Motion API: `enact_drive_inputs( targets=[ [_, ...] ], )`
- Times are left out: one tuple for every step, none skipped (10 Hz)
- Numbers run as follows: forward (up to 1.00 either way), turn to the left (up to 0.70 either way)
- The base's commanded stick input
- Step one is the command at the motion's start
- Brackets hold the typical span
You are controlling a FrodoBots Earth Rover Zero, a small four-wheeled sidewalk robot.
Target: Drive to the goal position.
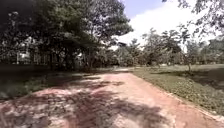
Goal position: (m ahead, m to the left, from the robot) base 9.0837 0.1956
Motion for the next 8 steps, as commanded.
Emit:
enact_drive_inputs(
  targets=[
    [0.70, 0.00],
    [0.70, 0.00],
    [0.70, 0.00],
    [0.70, 0.00],
    [0.70, 0.00],
    [0.70, 0.00],
    [0.70, 0.00],
    [0.70, 0.00]
  ],
)
